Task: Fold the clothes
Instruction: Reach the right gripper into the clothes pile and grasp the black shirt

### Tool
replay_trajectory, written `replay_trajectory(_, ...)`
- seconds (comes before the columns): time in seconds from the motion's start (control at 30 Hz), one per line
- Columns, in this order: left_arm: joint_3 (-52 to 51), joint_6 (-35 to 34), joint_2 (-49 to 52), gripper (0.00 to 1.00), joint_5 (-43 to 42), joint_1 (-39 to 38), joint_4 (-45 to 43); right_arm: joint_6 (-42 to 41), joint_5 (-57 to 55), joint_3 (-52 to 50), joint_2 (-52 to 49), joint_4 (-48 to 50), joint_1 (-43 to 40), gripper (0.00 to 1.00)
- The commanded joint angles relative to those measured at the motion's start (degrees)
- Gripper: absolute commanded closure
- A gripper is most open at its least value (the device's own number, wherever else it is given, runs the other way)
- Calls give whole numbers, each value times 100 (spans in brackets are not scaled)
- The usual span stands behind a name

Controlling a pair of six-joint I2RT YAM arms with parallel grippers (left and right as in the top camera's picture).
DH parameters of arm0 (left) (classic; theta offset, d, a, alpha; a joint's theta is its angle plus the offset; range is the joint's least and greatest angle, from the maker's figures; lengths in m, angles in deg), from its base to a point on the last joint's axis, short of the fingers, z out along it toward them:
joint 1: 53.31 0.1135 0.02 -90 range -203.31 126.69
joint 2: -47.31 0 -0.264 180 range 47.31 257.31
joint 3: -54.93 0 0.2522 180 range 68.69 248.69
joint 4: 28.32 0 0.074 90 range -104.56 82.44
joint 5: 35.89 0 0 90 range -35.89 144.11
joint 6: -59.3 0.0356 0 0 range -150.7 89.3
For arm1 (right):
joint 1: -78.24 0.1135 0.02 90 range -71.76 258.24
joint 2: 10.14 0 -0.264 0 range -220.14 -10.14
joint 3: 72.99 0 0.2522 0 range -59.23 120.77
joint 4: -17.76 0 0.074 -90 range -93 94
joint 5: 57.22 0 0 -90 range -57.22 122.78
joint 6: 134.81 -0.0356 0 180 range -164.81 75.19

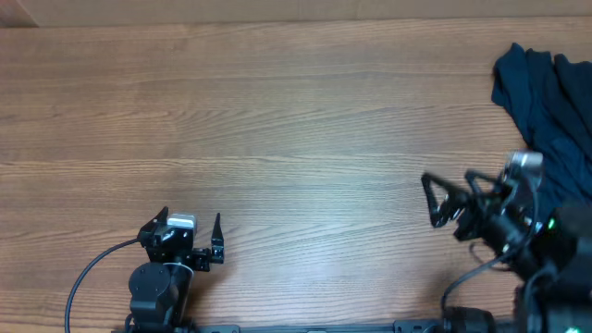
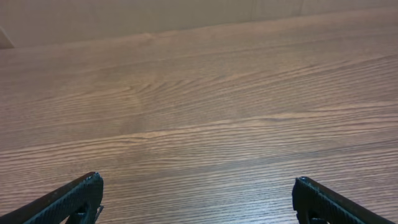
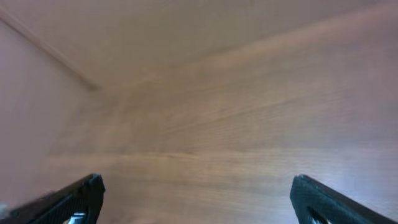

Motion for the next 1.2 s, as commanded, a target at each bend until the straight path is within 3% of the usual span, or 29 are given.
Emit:
replay_trajectory(0.0, -33, -76, -37, 0, 37, -42, 0, -11, 463, 999, -949, -562, 31, 0)
replay_trajectory(0.07, -33, -76, -37, 0, 37, -39, 0, -85, 343, 1314, -1386, -693, -2, 0)
replay_trajectory(0.2, -33, -76, -37, 0, 37, -42, 0, -1438, -2146, 3224, -3158, -2391, -553, 0)
replay_trajectory(0.4, -33, -76, -37, 0, 37, -39, 0, -1534, -2369, 4946, -5318, -3093, -2605, 0)
replay_trajectory(0.7, -33, -76, -37, 0, 37, -42, 0, -997, -3359, 4951, -6365, -2184, -4201, 0)
replay_trajectory(1.07, -33, -76, -37, 0, 37, -42, 0, -260, -3447, 4903, -7801, -1628, -4653, 1)
replay_trajectory(1.17, -33, -76, -37, 0, 37, -39, 0, -221, -3318, 4881, -8026, -1696, -4940, 6)
